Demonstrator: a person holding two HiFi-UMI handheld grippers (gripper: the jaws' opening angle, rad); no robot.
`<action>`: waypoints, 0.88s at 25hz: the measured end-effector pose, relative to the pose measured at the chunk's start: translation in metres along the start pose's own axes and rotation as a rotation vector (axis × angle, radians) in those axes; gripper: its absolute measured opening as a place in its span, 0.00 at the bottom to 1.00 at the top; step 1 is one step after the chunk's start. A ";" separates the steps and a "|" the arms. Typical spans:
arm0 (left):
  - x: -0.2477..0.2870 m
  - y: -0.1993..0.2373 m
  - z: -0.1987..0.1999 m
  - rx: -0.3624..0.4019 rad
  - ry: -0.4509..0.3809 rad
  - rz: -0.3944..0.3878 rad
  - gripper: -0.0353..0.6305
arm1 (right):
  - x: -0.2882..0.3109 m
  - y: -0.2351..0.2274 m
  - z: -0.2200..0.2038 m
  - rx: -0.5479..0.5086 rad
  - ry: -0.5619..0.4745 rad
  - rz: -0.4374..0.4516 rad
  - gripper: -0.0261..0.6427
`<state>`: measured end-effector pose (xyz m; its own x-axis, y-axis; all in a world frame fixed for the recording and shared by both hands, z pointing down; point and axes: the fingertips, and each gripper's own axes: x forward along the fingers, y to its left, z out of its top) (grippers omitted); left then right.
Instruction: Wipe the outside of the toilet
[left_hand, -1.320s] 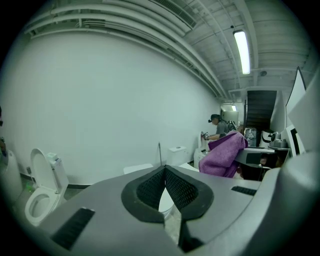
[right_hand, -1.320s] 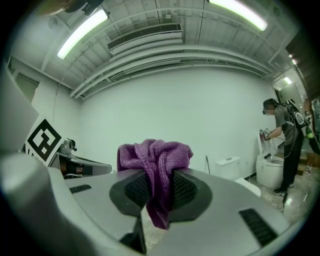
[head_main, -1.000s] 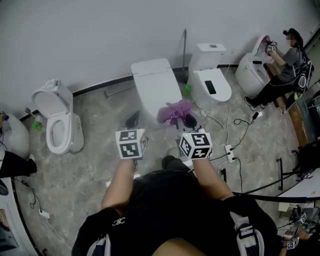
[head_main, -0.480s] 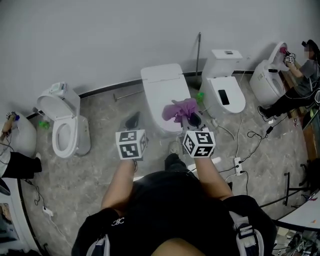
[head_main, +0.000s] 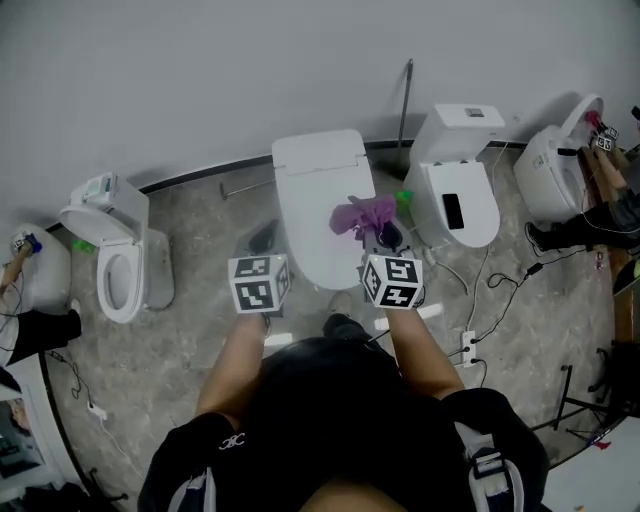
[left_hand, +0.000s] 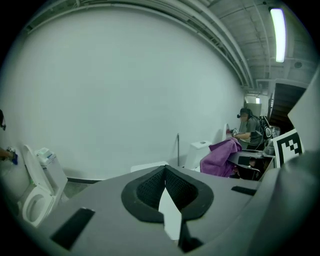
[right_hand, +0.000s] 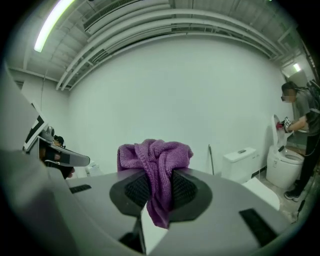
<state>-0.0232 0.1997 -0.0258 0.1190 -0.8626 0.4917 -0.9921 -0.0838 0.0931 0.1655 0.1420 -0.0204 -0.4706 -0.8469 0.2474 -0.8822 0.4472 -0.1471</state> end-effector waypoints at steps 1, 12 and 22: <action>0.015 -0.002 0.003 0.003 0.014 0.005 0.06 | 0.015 -0.011 0.000 -0.004 0.012 0.001 0.15; 0.142 -0.020 0.018 -0.001 0.127 0.012 0.06 | 0.133 -0.098 -0.031 0.033 0.139 0.018 0.15; 0.203 0.008 0.012 0.022 0.187 -0.070 0.06 | 0.204 -0.103 -0.065 0.035 0.229 -0.050 0.15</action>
<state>-0.0078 0.0174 0.0642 0.1904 -0.7469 0.6371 -0.9816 -0.1526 0.1144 0.1599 -0.0582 0.1070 -0.4211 -0.7786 0.4652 -0.9052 0.3929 -0.1617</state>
